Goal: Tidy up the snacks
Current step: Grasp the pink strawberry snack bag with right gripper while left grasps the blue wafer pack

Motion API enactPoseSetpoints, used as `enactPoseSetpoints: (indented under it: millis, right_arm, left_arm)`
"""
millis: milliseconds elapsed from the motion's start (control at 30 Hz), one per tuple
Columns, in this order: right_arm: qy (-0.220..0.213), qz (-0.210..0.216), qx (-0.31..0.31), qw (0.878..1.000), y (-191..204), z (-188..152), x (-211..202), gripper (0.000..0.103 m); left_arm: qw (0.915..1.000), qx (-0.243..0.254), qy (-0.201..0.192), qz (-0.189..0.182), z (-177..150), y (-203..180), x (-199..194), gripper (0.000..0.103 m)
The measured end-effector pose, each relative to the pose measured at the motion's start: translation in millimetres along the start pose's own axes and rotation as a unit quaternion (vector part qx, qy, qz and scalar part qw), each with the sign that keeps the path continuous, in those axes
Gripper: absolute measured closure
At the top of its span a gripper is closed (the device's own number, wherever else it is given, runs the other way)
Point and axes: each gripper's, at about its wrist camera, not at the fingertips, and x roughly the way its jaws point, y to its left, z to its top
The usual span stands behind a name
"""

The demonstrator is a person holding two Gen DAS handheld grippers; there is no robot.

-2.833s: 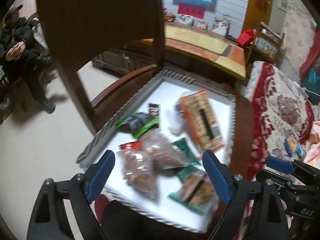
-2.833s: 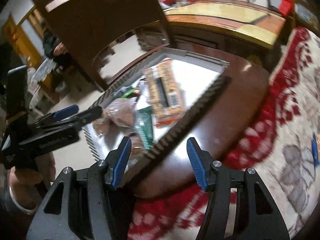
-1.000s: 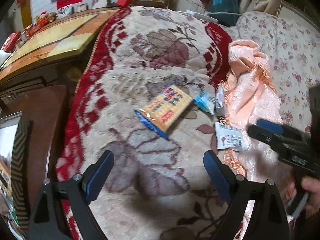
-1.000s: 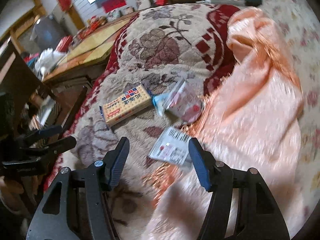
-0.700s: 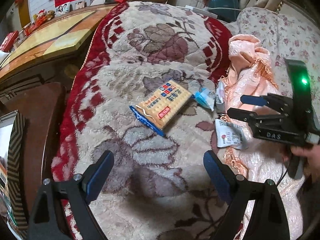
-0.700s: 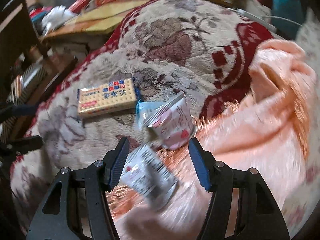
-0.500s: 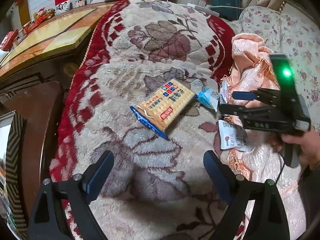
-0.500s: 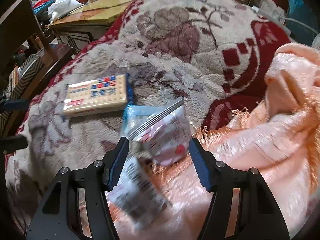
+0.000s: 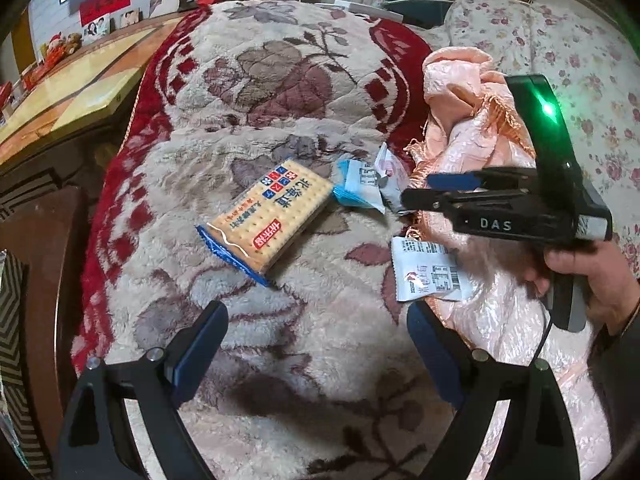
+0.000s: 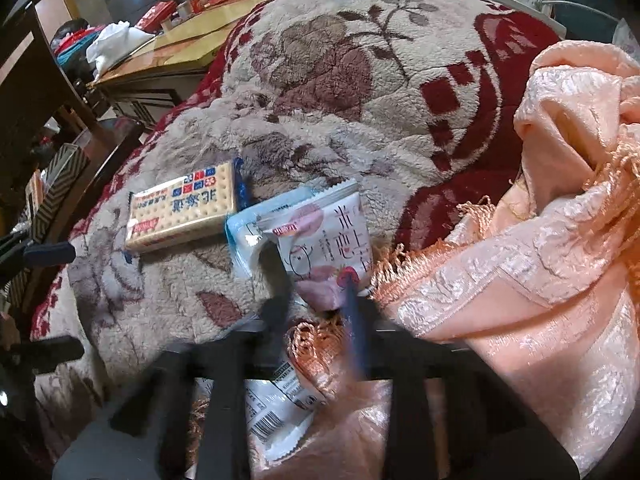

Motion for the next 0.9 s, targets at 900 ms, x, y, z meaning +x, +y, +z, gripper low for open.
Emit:
enactPoseSetpoints:
  millis: [900]
  right_arm:
    - [-0.069,0.03,0.06,0.995,3,-30,-80,0.052]
  left_arm:
    - [0.9994,-0.001,0.023,-0.025,5,-19,17,0.011]
